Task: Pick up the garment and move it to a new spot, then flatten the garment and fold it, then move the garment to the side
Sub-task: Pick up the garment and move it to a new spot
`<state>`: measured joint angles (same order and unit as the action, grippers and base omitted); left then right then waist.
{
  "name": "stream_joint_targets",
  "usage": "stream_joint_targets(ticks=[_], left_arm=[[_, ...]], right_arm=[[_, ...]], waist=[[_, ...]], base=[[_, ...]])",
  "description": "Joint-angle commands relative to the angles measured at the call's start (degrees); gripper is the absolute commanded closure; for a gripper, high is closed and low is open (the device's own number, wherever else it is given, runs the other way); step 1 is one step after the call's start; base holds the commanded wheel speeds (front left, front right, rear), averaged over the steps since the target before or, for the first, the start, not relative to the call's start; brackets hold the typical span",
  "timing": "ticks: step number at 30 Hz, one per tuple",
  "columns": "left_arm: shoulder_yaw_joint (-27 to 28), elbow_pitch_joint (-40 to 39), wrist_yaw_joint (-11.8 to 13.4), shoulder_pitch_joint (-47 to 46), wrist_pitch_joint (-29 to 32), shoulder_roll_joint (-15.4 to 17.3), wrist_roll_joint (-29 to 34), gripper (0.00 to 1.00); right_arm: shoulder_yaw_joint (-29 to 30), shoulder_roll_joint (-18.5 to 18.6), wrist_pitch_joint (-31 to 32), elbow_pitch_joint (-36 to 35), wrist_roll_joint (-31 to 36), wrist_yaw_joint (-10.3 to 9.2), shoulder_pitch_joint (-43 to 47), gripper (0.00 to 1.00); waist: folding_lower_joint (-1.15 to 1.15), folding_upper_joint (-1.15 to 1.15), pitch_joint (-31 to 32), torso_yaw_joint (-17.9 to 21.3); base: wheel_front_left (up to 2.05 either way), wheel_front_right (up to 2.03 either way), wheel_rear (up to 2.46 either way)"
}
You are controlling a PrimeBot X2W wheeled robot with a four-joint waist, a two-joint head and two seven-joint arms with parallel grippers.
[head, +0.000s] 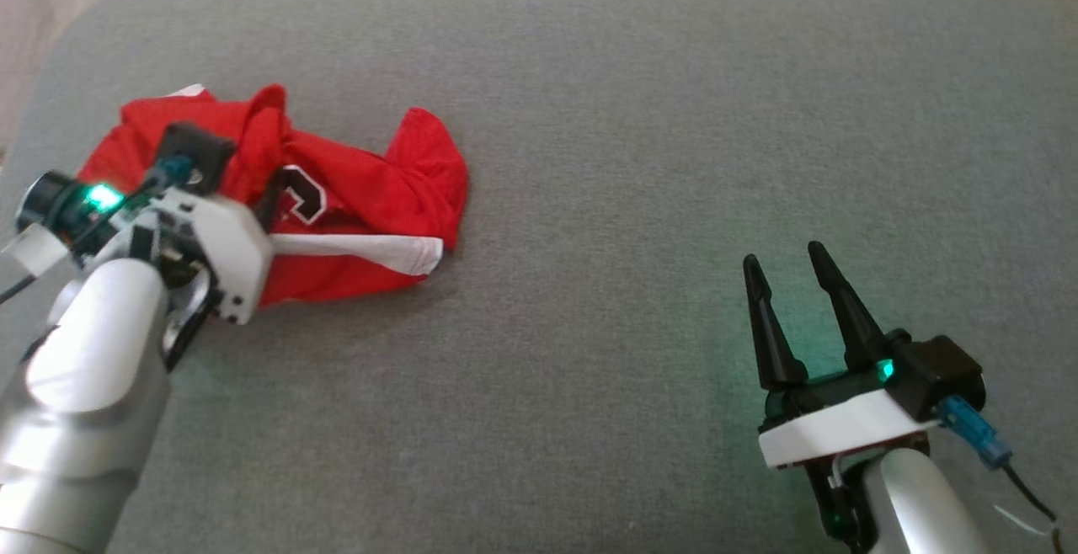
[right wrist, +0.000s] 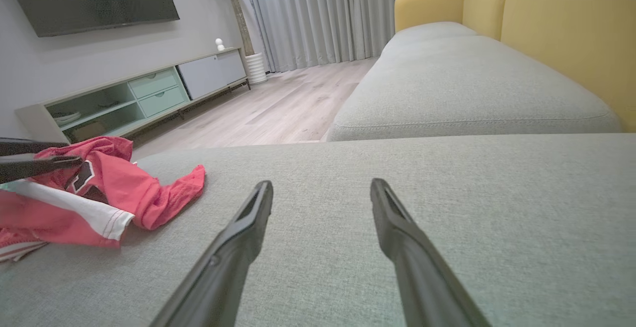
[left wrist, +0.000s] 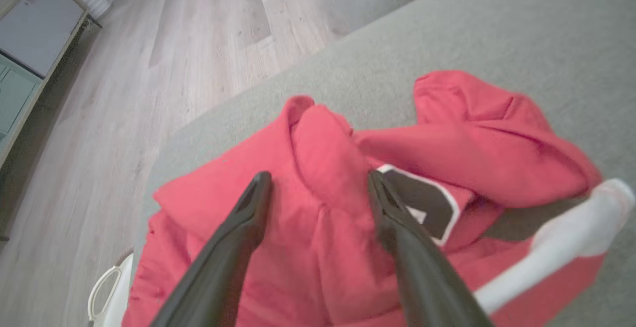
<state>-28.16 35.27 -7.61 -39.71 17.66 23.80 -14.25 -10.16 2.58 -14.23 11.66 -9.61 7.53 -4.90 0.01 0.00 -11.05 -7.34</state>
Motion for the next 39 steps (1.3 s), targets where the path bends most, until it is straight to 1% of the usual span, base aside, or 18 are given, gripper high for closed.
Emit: stream_joint_targets(ticks=[1,5,6,7,8,11,14,18,21,26,31,33,34,39], left_arm=[[2.2,-0.7,0.1,-3.7,0.4,3.2,-0.3,0.0],[2.4,2.1,0.6,-3.9,0.0,3.2,-0.8,0.0],[2.5,2.5,0.6,-4.0,-0.4,3.1,-1.0,0.29],[2.5,2.8,0.6,-4.0,-1.0,3.0,-1.2,0.84],[2.5,2.9,0.6,-4.2,-1.8,2.8,-1.3,1.0],[3.1,2.5,1.4,-4.8,-4.7,2.4,-1.5,1.0],[4.0,0.5,2.7,-5.3,-8.5,2.2,-1.7,1.0],[5.2,-4.8,4.0,-5.5,-12.5,1.7,-2.4,1.0],[5.8,-10.1,4.5,-4.9,-13.4,0.8,-3.6,1.0],[4.5,-20.3,5.4,-3.5,-11.2,-0.9,-4.1,1.0],[1.7,-28.4,6.0,-2.9,-7.4,-3.3,-4.2,1.0],[0.5,-30.3,6.0,-3.0,-5.7,-4.4,-4.4,1.0],[0.5,-30.3,6.0,-3.0,-5.7,-4.4,-4.4,1.0],[-2.1,-31.4,6.0,-4.0,-3.0,-6.5,-4.0,1.0]], right_arm=[[-1.2,0.3,-0.8,-2.0,-0.5,-0.04,-2.2,0.0],[-1.0,0.3,-0.8,-2.0,-0.6,-0.04,-2.2,0.0],[-1.0,0.3,-0.8,-1.9,-0.6,-0.04,-2.1,0.0],[-0.9,0.3,-0.8,-1.8,-0.6,-0.04,-2.1,0.0],[-0.8,0.3,-0.8,-1.7,-0.5,-0.04,-2.0,0.0],[-0.8,0.3,-0.8,-1.3,-0.4,-0.04,-2.0,0.0],[-0.8,0.3,-0.8,-1.0,-0.4,-0.04,-1.8,0.0],[-0.5,0.3,-0.8,-0.6,-0.5,-0.04,-1.2,0.0],[-0.3,0.3,-0.8,-0.4,-0.6,-0.04,-0.7,0.0],[-0.5,0.3,-0.8,-0.4,-0.9,-0.04,-0.7,0.0],[-0.7,0.3,-0.8,-0.8,-1.7,-0.04,-1.2,0.0],[-1.0,0.3,-0.8,-1.0,-2.2,-0.04,-1.6,0.0],[-1.0,0.3,-0.8,-1.0,-2.2,-0.04,-1.6,0.0],[-2.4,0.3,-0.8,-1.8,-3.7,-0.04,-3.6,0.0]], waist=[[-0.01,0.0,-0.4,0.6],[-0.01,0.0,-0.3,1.0],[-0.01,0.0,-0.2,1.0],[-0.01,0.0,0.0,1.0],[-0.01,0.0,0.2,0.9],[-0.01,0.0,1.1,0.8],[-0.01,0.0,2.2,0.8],[-0.01,0.0,4.0,0.9],[-0.01,0.0,5.1,1.1],[-0.01,0.0,5.8,2.3],[-0.01,0.0,5.4,5.0],[-0.01,0.0,4.9,6.6],[-0.01,0.0,4.9,6.6],[-0.01,0.0,3.0,12.6]], base=[[0.0,0.0,0.0],[0.0,0.0,0.0],[0.0,0.0,0.0],[0.0,0.0,0.0],[0.0,0.0,0.0],[0.0,0.0,0.0],[0.0,0.0,0.0],[0.0,0.0,0.0],[0.0,0.0,0.0],[0.0,0.0,0.0],[0.0,0.0,0.0],[0.0,0.0,0.0],[0.0,0.0,0.0],[0.0,0.0,0.0]])
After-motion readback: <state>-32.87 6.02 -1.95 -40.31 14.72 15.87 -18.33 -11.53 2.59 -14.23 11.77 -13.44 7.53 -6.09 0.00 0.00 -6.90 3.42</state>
